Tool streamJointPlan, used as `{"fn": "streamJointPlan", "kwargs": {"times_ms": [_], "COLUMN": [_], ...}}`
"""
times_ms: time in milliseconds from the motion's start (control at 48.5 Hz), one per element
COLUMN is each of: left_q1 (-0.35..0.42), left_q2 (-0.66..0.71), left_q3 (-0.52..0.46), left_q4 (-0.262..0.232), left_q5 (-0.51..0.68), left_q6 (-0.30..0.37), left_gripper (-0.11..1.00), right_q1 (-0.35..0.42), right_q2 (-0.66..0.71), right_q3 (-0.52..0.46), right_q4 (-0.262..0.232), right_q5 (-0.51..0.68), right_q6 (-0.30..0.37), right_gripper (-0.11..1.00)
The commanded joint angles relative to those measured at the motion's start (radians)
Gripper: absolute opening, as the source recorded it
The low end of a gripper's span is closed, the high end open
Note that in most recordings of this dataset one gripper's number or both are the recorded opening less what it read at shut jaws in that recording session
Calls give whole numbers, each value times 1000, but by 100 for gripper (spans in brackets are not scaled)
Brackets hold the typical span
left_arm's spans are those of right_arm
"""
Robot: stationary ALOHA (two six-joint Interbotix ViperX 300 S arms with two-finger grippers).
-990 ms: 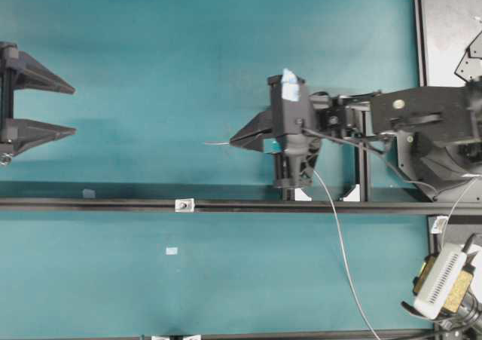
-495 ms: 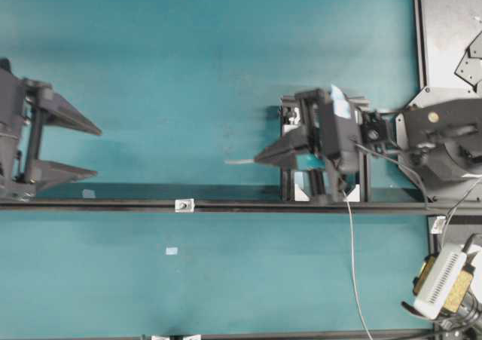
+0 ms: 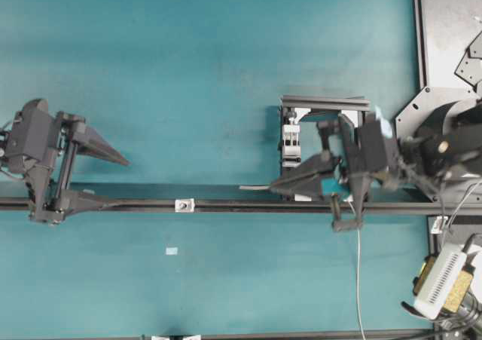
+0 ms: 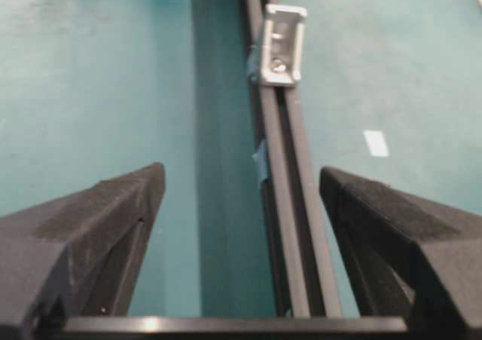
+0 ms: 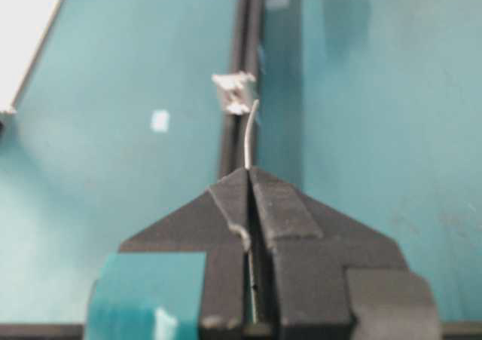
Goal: Insert the wire into the hole on the right side and pull it with the left arm.
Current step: 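Carry the wire with the right gripper toward the white clip on the rail, then push the wire tip through the clip hole with the right gripper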
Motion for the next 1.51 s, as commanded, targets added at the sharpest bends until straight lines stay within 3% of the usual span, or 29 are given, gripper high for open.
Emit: {"fn": "streamJointPlan", "kwargs": {"times_ms": [0,206,289,392,743,1485], "left_q1": [-8,-20,-20,-18,-3,0], "left_q2": [6,28,49,80,187,192], "left_q3": [-20,-58,-71,-86,-140,-152], "left_q4": [-3,-3,-3,-2,-3,-3], "left_q5": [-35,-35,-41,-54,-137,-137], "left_q6": [2,9,11,17,31,38], "left_gripper": [85,85,85,85,85,85], "right_q1": [60,176,213,232,233,233], "right_q2": [89,302,353,371,382,483], "right_q3": [-46,-175,-216,-225,-189,-215], "right_q4": [91,318,391,442,448,426], "right_q5": [-83,-179,-199,-215,-281,-373], "right_q6": [-29,-152,-199,-225,-229,-229], "right_gripper": [0,0,0,0,0,0]}}
